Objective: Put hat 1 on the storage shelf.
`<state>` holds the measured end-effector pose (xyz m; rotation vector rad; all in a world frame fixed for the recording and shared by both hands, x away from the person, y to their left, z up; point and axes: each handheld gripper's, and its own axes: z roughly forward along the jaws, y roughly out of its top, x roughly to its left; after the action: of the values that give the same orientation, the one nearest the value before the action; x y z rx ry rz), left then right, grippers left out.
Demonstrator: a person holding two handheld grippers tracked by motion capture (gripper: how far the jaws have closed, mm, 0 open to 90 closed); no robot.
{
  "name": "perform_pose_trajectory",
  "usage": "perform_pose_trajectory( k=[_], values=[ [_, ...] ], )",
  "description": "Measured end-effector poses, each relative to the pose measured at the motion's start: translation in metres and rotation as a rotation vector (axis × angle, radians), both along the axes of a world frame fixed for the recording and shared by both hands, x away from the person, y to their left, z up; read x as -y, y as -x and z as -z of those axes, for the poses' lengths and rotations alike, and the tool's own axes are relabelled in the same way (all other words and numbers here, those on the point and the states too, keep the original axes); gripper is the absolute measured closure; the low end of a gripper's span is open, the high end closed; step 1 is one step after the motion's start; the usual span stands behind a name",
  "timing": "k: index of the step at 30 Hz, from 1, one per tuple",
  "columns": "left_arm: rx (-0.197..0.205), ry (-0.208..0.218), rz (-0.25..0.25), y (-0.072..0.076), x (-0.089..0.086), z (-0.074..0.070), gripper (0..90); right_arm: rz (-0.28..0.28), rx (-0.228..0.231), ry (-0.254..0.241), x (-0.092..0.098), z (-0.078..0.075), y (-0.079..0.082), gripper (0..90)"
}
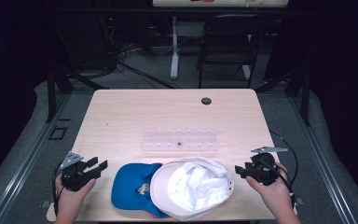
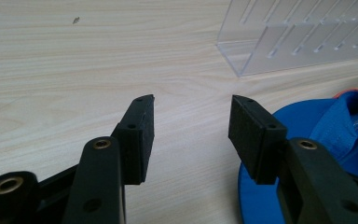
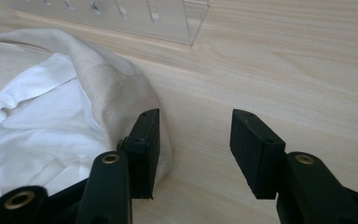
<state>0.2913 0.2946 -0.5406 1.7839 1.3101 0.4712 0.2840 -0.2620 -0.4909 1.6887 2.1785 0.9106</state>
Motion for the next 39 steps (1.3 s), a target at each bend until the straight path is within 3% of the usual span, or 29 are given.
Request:
perform_pose_trajectory(
  k=[7,13,21,29,30,39],
  values=[
    [-0.001,0.000,0.002,0.000,0.001,0.001,50.5,-0.056,-0.078,0.027,-0.008,-0.014,0.003,53.1],
    [0.002,-0.005,-0.001,0.000,0.003,0.003,50.3,-0.078,-0.148,-0.003,-0.014,-0.020,0.008,56.9],
    [0.004,0.003,-0.001,0.000,0.003,0.004,50.1,-0.054,-0.237,-0.041,-0.016,-0.015,0.009,57.7],
    [0.008,0.006,-0.018,0.000,-0.001,0.003,49.8,-0.054,-0.308,-0.052,-0.022,-0.010,0.001,66.2],
    [0.005,0.008,-0.021,0.000,-0.002,0.003,49.8,-0.033,-0.303,-0.061,-0.025,-0.008,0.001,66.7],
    [-0.003,-0.002,-0.010,-0.001,0.000,0.004,49.8,-0.026,-0.361,-0.002,-0.036,-0.002,-0.004,71.6]
  ],
)
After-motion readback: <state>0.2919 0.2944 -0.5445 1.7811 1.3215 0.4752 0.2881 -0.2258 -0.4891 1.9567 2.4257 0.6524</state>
